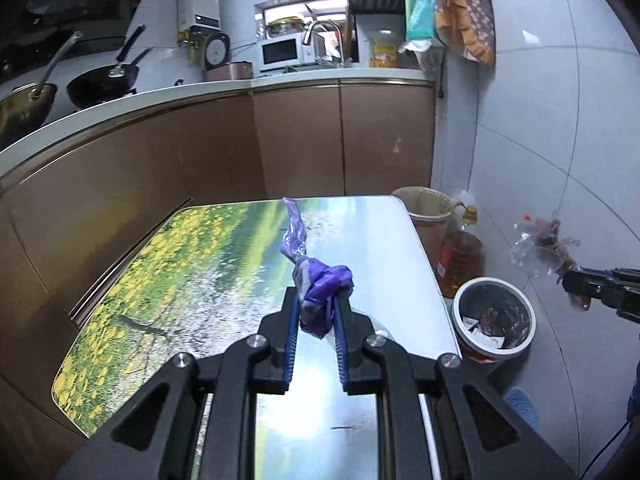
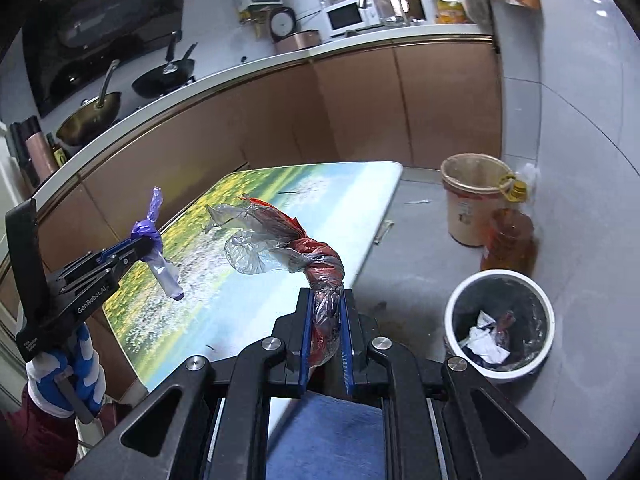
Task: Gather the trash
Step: 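Carry the glove and wrapper to the white bin and release both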
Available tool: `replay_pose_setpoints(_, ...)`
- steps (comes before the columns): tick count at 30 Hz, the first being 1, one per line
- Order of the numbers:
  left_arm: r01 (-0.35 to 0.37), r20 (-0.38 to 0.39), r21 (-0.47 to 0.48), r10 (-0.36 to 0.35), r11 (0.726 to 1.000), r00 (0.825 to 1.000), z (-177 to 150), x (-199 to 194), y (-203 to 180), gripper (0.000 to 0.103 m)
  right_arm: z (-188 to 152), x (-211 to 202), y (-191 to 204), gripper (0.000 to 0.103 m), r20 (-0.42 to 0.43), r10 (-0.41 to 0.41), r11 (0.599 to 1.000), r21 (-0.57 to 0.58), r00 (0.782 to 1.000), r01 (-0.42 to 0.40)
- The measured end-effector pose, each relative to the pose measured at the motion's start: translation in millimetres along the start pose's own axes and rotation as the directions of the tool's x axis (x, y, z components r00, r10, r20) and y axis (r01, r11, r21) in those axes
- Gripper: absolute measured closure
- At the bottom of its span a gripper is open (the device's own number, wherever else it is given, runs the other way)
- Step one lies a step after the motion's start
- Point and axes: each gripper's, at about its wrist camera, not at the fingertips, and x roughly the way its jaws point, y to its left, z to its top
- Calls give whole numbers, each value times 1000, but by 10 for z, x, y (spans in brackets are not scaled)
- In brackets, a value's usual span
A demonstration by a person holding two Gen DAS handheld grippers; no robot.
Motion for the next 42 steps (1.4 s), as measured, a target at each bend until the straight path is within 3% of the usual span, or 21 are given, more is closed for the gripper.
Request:
replay_pose_setpoints(15, 22, -78, 112, -13, 993, 997, 41, 438, -558, 88, -221, 258, -651, 90, -26, 3, 991, 131, 1000, 0)
replay_pose_setpoints(23, 89, -154, 161, -64, 983, 986, 1, 856, -932, 88, -427, 499, -1147, 90, -68, -29, 971, 236, 997, 44)
replay_pose_setpoints(27, 137, -189, 193, -101, 972, 977, 29, 1089, -1187, 88, -495, 611, -1352, 90, -87, -87, 960, 259, 992, 107)
replay_pose_setpoints(34, 275, -226, 235, -223, 932, 948, 293, 1586, -1881, 85, -528, 865, -1757, 89, -122, -184, 932, 295, 975, 213)
replay_pose_setpoints(42, 385, -346, 206, -301, 899, 888, 372, 2368, -2627, 85, -505, 1179, -2433, 88, -147, -277, 859, 406, 950, 313)
